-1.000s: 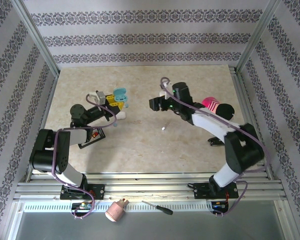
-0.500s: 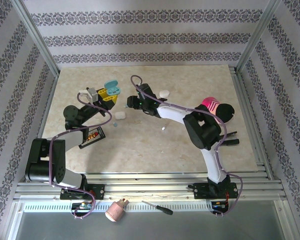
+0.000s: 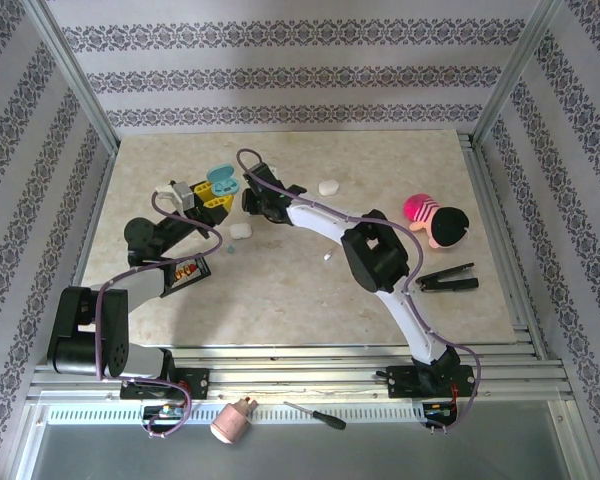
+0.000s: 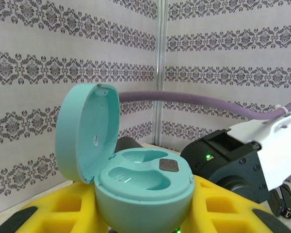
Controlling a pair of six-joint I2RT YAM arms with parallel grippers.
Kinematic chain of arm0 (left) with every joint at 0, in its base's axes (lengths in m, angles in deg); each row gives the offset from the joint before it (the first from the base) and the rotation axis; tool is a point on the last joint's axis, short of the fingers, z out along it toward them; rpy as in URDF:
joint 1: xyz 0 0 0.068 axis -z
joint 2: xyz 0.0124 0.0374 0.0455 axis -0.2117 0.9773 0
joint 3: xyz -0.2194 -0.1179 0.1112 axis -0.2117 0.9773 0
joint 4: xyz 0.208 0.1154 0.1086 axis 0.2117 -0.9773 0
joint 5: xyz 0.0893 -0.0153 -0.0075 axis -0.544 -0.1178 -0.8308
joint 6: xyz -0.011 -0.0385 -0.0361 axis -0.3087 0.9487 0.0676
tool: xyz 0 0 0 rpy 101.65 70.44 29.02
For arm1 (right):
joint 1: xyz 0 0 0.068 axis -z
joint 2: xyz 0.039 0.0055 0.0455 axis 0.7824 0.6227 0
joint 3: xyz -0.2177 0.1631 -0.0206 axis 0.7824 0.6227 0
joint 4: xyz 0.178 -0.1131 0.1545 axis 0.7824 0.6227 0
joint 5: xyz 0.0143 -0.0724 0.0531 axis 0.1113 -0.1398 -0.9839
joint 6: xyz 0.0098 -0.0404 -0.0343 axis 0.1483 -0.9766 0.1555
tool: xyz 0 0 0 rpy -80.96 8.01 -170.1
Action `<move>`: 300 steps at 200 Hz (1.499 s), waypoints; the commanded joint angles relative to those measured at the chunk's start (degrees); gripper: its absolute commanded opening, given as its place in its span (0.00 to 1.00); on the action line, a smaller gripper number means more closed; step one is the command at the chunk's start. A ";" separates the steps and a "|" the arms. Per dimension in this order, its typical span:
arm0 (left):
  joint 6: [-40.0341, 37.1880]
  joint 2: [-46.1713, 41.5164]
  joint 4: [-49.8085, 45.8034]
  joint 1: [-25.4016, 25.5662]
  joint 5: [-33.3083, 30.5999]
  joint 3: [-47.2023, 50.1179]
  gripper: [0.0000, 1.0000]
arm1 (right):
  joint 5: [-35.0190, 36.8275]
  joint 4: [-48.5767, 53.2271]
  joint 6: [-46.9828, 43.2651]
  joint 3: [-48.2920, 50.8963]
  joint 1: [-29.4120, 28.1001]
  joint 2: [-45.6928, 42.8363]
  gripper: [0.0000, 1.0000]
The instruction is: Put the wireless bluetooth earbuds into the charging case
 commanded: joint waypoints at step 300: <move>-0.25 -1.97 3.26 3.35 1.87 -0.27 0.25 | 0.17 -2.87 -3.31 33.34 3.49 -19.28 0.18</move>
